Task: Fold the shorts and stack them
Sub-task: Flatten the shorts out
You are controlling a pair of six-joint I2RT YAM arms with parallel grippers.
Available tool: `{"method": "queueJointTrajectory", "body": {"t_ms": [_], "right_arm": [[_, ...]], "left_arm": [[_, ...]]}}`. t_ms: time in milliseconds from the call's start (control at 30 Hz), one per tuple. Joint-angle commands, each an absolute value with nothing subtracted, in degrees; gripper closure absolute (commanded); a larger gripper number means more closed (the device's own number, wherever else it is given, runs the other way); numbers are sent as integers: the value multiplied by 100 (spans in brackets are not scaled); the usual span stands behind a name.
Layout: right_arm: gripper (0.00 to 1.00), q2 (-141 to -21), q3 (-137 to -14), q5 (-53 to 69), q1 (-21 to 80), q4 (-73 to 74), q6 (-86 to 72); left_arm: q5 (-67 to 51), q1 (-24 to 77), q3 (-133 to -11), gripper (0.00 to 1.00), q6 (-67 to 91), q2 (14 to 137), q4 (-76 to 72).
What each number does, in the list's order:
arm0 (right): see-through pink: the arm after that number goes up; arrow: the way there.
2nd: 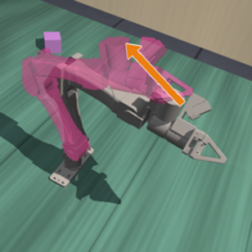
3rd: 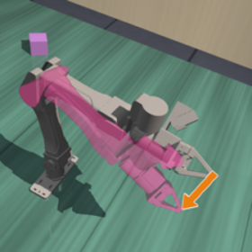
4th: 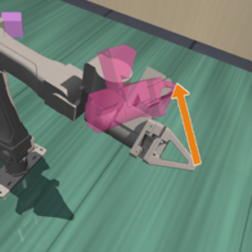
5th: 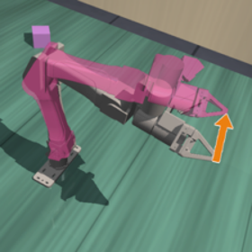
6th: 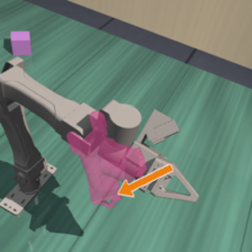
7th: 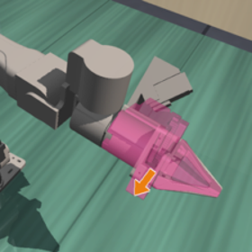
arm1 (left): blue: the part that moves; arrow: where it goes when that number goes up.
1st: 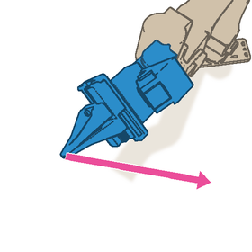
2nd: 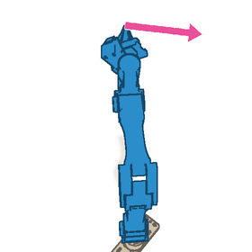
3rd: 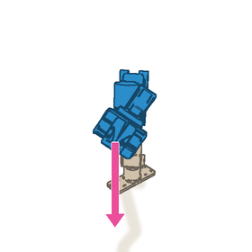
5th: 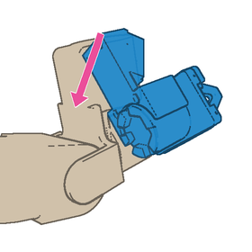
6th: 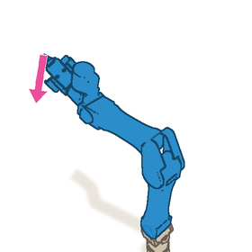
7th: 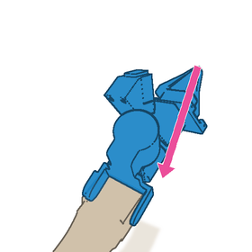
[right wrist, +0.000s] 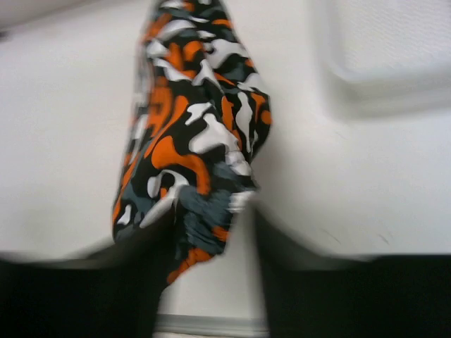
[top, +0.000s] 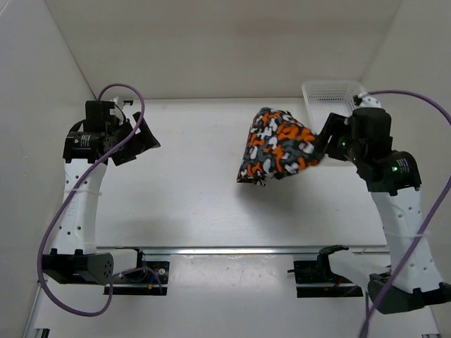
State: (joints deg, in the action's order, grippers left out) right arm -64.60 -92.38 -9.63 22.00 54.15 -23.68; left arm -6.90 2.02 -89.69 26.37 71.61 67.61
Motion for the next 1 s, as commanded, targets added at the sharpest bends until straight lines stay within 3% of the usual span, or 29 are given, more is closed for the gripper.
{"method": "queueJointTrajectory", "body": {"t_ms": [0,67,167,333,500,733,967], "right_arm": [[28,-6634,-8246,-1380,999,6151,-1934],[10,-6889,-8069,-776,460,6362,-2012],[7,-6463,-7428,-457,229,6022,-2485],[7,-5881,-6480,-799,176,5810,-3198],[7,-5389,-5724,-616,123,5941,-3926],[6,-4861,-4493,122,70,5678,-4711],[6,-4965,-3763,193,70,4975,-5396]], "left_arm": [[-1317,272,-8808,1,2566,7137,6567],[-1651,621,-8623,1,2645,7416,6329],[-1802,1411,-8395,1,2716,7715,6074],[-1705,2801,-7647,1,3409,8251,5336],[-1680,4005,-8023,1,3779,9760,4764],[-1564,4219,-9762,1,3779,11818,4764],[-1564,4219,-10739,3,3718,12849,4764]]}}
